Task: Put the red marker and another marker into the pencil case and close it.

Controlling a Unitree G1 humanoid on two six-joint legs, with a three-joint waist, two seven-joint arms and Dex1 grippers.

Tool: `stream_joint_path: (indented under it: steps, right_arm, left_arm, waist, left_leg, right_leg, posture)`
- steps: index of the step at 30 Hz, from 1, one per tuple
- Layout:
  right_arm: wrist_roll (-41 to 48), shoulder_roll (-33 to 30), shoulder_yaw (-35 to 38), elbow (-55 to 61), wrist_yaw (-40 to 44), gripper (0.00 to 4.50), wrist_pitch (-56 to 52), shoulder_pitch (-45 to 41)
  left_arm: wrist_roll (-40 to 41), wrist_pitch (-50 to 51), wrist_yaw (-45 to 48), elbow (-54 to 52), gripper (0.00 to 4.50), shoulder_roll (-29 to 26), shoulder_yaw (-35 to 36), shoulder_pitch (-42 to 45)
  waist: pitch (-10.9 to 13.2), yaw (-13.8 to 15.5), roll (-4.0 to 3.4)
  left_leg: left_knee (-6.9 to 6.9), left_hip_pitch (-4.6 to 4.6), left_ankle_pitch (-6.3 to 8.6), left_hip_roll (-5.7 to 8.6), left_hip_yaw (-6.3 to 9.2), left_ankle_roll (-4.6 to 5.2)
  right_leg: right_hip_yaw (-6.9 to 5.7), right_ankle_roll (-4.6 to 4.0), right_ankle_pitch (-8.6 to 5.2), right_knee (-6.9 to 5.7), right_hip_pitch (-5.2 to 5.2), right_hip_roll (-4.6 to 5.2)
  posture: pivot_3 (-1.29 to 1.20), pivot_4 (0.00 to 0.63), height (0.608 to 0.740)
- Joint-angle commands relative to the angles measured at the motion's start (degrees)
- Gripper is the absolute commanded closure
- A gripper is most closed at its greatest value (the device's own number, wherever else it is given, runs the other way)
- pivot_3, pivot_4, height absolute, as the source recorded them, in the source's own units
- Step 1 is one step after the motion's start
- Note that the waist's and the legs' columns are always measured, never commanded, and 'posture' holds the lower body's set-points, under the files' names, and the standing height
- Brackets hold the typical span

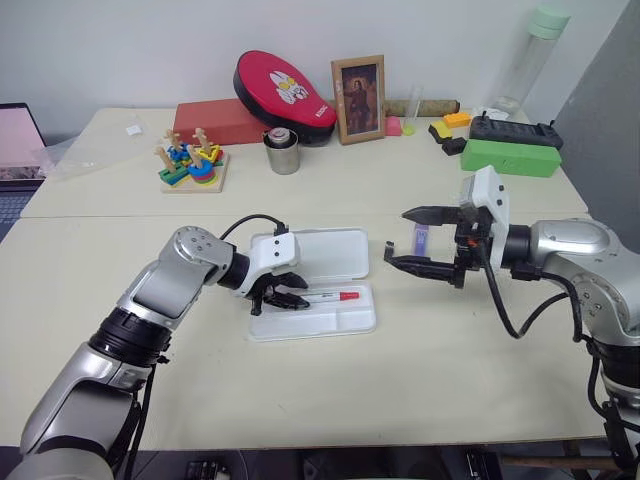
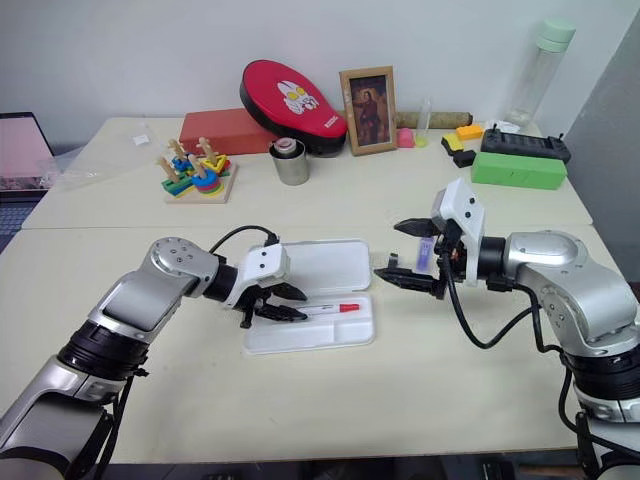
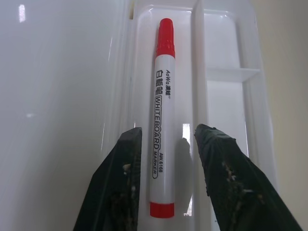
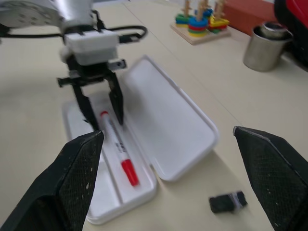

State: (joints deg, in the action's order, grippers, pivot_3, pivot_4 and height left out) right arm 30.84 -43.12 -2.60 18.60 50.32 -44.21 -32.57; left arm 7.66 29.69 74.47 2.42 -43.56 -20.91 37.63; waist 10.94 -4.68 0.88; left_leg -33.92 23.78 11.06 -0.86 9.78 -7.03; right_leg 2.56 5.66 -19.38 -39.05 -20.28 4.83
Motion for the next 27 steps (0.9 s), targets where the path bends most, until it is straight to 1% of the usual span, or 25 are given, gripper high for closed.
stream_joint_path:
  steps: [1,2,4,6,9,11,14,17,22,27]
  right_arm:
    - [-3.6,0.4,-0.1,-2.8,-5.3,0.0,-2.2,-2.3]
    - [-4.7,0.9,-0.2,-3.7,-7.1,0.0,-3.0,-2.7]
    - [-6.4,2.9,0.1,-5.1,-12.2,0.0,-6.3,-3.2]
    - [-7.6,5.7,0.7,-6.1,-17.6,0.0,-10.9,-3.5]
    - [-10.8,10.5,0.2,-7.2,-25.5,0.0,-15.9,-2.7]
    - [-13.9,12.3,-1.8,-7.5,-29.4,0.0,-17.4,-1.6]
    - [-16.8,14.8,-1.9,-8.7,-33.9,0.0,-18.3,-1.0]
    - [-18.8,16.5,-0.9,-10.1,-36.8,0.0,-18.4,-1.0]
    - [-19.6,19.2,0.2,-11.8,-38.7,0.0,-19.4,-1.3]
    - [-19.8,22.1,0.3,-12.0,-39.9,0.0,-21.2,-1.9]
  left_arm:
    - [0.8,0.1,-1.4,-2.5,1.79,0.5,2.4,-0.3]
    - [1.3,0.0,-2.0,-3.1,1.66,1.1,3.0,-0.3]
    - [4.1,0.2,-4.8,-5.0,1.3,4.3,6.1,0.0]
    - [6.4,0.9,-9.8,-6.7,0.94,9.2,9.5,0.6]
    - [7.1,0.0,-18.9,-7.9,0.35,16.9,13.0,1.1]
    - [7.2,-0.1,-23.2,-9.1,0.05,20.8,13.9,0.6]
    - [6.7,0.3,-27.6,-11.4,0.02,24.2,13.4,-0.7]
    - [7.4,1.6,-30.3,-13.4,0.02,26.3,13.3,-1.7]
    - [7.4,2.2,-31.6,-15.0,0.02,26.2,12.6,-2.7]
    - [7.2,1.2,-32.5,-14.4,0.02,25.3,13.7,-2.1]
  waist:
    - [0.0,0.0,0.0]
    - [0.0,0.0,0.0]
    - [0.0,0.0,0.0]
    - [0.0,0.1,0.01]
    - [0.0,0.2,0.02]
    - [0.0,0.2,0.02]
    - [0.0,0.1,0.0]
    - [0.0,-0.2,-0.01]
    - [0.0,-0.1,-0.01]
    - [0.0,-0.2,-0.02]
  left_leg:
    - [0.0,0.0,0.0,0.0,0.0,0.0]
    - [0.0,0.0,0.0,0.0,0.0,0.0]
    - [-0.01,0.0,0.0,0.0,0.0,0.0]
    - [-0.03,0.02,0.0,0.0,0.02,0.0]
    - [-0.03,0.02,-0.01,0.0,0.06,-0.01]
    - [-0.05,0.04,-0.02,0.01,0.06,-0.04]
    - [-0.04,0.03,-0.09,0.02,0.06,-0.16]
    - [-0.03,0.01,-0.1,0.02,0.05,-0.17]
    - [-0.06,-0.02,-0.1,0.03,0.05,-0.17]
    - [-0.06,-0.04,-0.11,0.03,0.05,-0.17]
  right_leg:
    - [0.0,0.0,0.0,-0.01,0.0,0.0]
    - [0.0,0.0,0.0,-0.01,0.0,0.0]
    - [0.0,0.0,0.0,-0.01,0.0,0.0]
    - [-0.01,0.0,0.01,-0.02,0.0,0.0]
    - [-0.04,0.0,0.01,0.01,0.03,0.0]
    - [-0.04,0.0,0.02,0.01,0.02,0.0]
    - [-0.03,0.0,0.02,0.01,0.0,0.01]
    - [0.0,0.0,0.02,-0.02,-0.01,0.01]
    - [0.0,0.01,0.03,-0.05,0.04,0.01]
    - [0.01,0.02,0.04,-0.05,0.03,0.01]
  posture:
    - [0.0,0.15,0.74]
    - [0.0,0.15,0.74]
    - [0.0,0.15,0.74]
    - [0.0,0.15,0.74]
    - [0.0,0.15,0.74]
    - [0.0,0.15,0.74]
    - [0.0,0.15,0.74]
    - [0.0,0.15,0.74]
    - [0.0,0.15,0.74]
    - [0.0,0.15,0.74]
